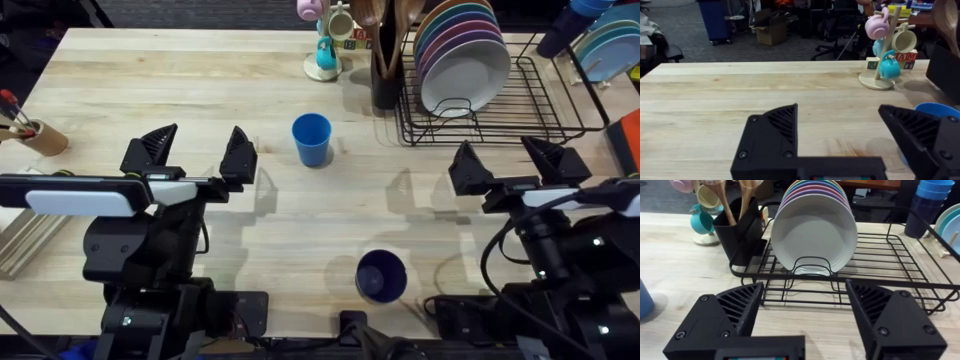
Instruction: Pick up the cup on the table and put them onto the rack.
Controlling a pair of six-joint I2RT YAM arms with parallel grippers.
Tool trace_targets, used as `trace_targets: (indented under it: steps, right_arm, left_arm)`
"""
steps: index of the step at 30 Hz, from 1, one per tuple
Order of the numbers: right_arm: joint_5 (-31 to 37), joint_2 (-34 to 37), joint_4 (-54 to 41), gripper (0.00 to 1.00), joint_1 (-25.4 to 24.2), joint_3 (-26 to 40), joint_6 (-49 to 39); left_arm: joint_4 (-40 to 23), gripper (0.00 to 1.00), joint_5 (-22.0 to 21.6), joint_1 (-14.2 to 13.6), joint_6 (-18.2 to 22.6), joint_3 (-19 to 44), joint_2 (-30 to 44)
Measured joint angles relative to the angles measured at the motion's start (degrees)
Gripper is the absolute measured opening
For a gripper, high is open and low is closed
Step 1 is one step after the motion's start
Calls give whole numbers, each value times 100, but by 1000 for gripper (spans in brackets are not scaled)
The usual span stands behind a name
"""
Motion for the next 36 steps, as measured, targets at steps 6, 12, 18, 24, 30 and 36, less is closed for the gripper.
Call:
trace_targets:
  steps: [6,12,18,24,30,36]
  right_arm:
    - [-4,0,-33,992,0,2,0]
    - [9,0,-28,992,0,2,0]
    - [-2,2,-55,992,0,9,0]
    - [-42,7,-1135,992,0,517,0]
    - [-63,334,-2255,992,0,1690,0]
    - [-162,1108,-2943,992,0,3063,-1]
  left_arm:
    - [-11,993,0,0,-2,0,0]
    - [-7,993,0,0,-2,0,1]
    - [-14,992,13,0,-1,1,2]
    - [-676,994,107,0,0,307,2]
    - [-1631,993,114,0,-2,1249,2]
    - [-2684,993,120,0,-2,2269,118]
